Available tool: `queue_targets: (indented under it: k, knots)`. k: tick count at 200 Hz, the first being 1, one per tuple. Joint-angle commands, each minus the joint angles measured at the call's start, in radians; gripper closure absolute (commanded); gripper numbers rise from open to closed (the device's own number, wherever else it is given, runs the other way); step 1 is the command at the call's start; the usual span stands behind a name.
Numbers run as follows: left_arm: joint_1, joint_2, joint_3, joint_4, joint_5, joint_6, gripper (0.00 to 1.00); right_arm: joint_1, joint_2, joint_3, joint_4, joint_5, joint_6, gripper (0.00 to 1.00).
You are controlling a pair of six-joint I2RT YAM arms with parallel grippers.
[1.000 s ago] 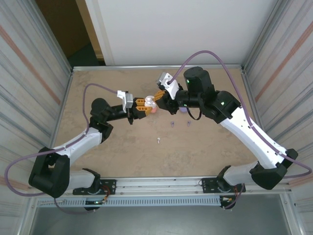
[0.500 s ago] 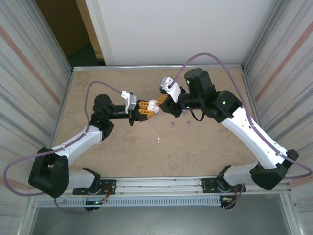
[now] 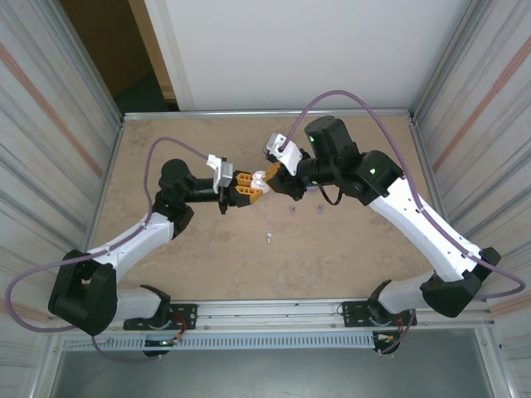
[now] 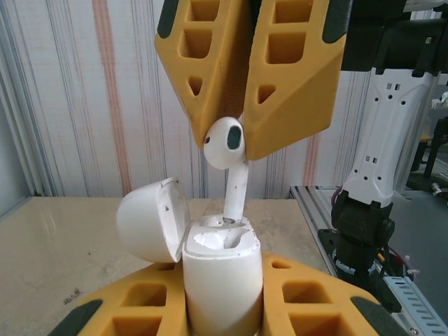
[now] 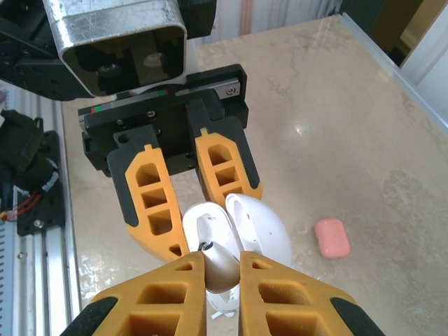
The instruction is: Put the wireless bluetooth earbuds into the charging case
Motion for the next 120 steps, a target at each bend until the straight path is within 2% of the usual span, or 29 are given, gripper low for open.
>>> queue_targets:
  k: [1,120]
  knots:
    - [-0.005,-0.009,0.032,-0.004,0.025,0.022,1.0,0.008,0.009,0.036,-0.005,-0.011,-0.023,0.86]
    - [-0.006,-0.007,0.036,-0.006,0.028,0.021,1.0,0.024,0.035,0.047,-0.022,-0.024,-0.028,0.86]
